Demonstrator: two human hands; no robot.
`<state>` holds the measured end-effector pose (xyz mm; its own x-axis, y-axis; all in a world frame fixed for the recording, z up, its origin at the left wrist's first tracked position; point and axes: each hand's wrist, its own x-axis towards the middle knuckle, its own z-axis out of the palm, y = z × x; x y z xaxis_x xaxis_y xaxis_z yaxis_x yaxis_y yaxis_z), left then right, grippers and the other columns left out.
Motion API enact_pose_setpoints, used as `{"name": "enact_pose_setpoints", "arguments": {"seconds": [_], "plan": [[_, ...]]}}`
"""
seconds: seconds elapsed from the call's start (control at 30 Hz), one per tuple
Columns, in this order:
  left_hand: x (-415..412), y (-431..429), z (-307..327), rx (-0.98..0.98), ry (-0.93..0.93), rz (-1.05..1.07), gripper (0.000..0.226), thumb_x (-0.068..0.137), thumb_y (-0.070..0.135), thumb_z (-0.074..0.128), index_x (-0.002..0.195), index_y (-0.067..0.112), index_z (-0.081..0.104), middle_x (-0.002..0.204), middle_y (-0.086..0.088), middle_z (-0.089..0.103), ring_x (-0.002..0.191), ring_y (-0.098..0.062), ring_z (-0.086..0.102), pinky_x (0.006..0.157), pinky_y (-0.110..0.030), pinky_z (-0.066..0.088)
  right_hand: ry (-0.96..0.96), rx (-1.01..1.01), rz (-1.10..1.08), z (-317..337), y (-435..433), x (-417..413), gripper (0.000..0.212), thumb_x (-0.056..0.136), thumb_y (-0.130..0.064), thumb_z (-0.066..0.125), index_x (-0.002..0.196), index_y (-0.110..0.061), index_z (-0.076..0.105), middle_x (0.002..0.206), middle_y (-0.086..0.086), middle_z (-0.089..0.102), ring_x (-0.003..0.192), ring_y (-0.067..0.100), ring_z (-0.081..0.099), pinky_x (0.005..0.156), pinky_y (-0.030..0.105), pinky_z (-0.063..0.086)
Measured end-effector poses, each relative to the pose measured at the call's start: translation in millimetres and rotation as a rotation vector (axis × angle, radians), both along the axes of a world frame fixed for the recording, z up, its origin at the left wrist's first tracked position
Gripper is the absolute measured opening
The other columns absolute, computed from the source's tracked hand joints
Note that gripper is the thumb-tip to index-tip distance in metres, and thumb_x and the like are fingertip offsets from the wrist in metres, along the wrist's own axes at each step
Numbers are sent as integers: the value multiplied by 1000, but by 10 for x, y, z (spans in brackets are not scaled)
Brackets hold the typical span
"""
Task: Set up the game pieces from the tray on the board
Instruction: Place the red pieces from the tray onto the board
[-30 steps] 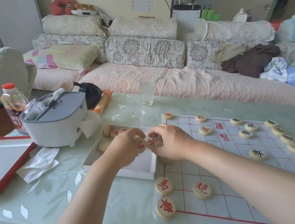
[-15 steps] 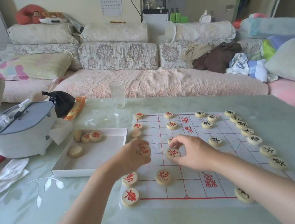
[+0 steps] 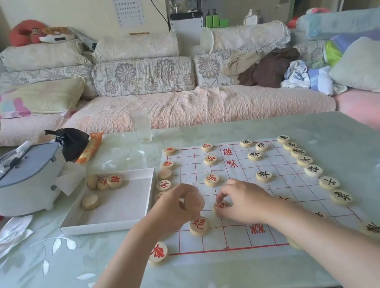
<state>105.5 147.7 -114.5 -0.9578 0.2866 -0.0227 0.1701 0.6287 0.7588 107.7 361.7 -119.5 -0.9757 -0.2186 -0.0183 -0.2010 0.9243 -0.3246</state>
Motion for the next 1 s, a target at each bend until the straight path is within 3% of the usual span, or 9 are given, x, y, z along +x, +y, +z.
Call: {"name": "enact_pose_setpoints", "arguments": {"seconds": [0.07,0.13,0.3,0.47,0.6,0.73,0.87,1.0], "plan": [[2,5,-8,42,-6,-3,51,73,12,81,112,34,57,106,9,62,83,-7,66,72,-20,57,11,-121,22,10,-29,-2,29,86,-45,62,113,-34,62,118,-14,53,101,7,56,85,28,45],[2,14,-14,79,-12,-9,52,72,10,82,113,32,59,105,6,64,82,-9,68,75,-25,59,-12,-316,31,18,-88,8,27,87,-38,65,113,-35,62,114,-16,57,84,-4,54,80,22,42],[9,54,-17,176,-65,30,54,69,9,84,111,24,54,95,4,68,76,-7,69,74,-32,60,-125,-633,-1,-7,-259,-3,20,90,-36,70,108,-33,62,101,-9,68,66,4,65,69,26,54],[-35,80,13,309,-137,50,36,78,15,78,109,19,59,92,0,72,76,-12,70,67,-24,55,-148,-769,-79,-6,-248,-25,16,91,-27,71,104,-27,62,96,2,70,61,10,65,64,32,56],[-53,113,14,406,-197,49,30,84,12,72,112,15,64,87,-5,74,77,-14,72,68,-22,56,-74,-732,-76,9,-231,-17,27,83,-28,77,106,-30,64,87,-11,67,55,6,59,58,21,45],[-86,122,42,470,-225,65,28,86,15,71,113,11,65,90,-11,75,75,-15,70,71,-24,58,-44,-701,-19,48,-231,-17,37,75,-26,84,104,-34,62,74,-9,67,56,3,58,60,20,45],[-182,90,83,352,-164,76,29,87,21,69,114,11,64,86,-5,75,74,-15,69,72,-25,58,18,-638,-35,30,-287,-99,24,77,-36,82,92,-34,64,65,-8,60,54,5,54,55,19,41],[-432,-37,63,-72,59,121,28,91,28,60,119,26,58,93,11,65,82,-19,63,68,-27,51,81,-519,-64,28,-349,-270,24,81,-47,76,96,-31,65,77,-16,58,69,5,56,62,22,41]]}}
